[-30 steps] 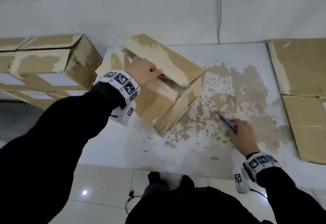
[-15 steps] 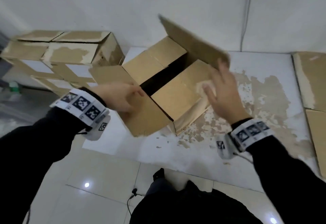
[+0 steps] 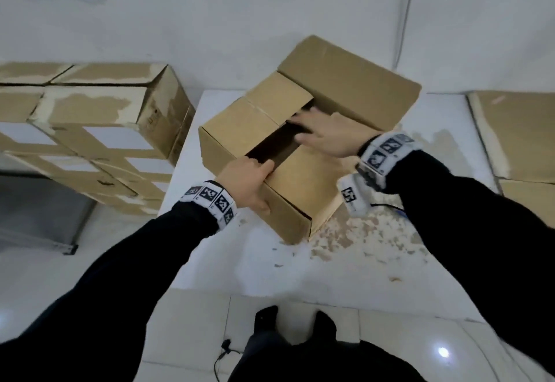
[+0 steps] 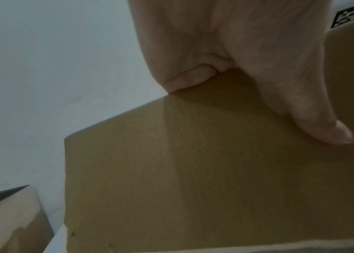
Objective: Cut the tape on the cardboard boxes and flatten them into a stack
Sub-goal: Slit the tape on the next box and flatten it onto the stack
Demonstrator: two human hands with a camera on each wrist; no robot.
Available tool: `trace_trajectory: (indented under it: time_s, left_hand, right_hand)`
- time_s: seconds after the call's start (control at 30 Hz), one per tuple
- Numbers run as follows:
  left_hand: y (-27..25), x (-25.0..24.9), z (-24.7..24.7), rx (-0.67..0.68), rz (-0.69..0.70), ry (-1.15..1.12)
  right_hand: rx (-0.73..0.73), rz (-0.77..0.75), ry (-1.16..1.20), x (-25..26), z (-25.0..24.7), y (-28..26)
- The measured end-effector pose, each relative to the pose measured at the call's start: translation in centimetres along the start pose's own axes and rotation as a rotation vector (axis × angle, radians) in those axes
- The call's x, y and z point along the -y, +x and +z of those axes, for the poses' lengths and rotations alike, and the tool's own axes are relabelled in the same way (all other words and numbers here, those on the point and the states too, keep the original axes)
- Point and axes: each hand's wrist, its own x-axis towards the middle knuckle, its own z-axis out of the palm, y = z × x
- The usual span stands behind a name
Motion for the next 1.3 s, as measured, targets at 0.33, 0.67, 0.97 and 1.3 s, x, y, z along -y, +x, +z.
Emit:
trace_trajectory:
  time_s: [0.33,0.67,0.97,1.3]
  left_hand:
    - [0.0,1.3,0.9,-0.08,0.091,0.201]
    - [-1.7,4.2,-2.0,-0.134,0.054,0.273]
    - [2.3,16.5,-4.1,-0.07,-0.174,-0.184]
    - [3.7,4.5,-10.0,-0.721,0.541,-0.985]
  right_hand:
    - [-0.064,0.307,-0.146,3.2,-6.8,-11.6]
    - [-0.244,0.957,1.249,2.9,7.0,-7.2]
    - [-0.716,0.853,1.148,3.4,6.4,-8.8]
    - [-1.099,0.905,0.477,6.5,14.7,-5.1]
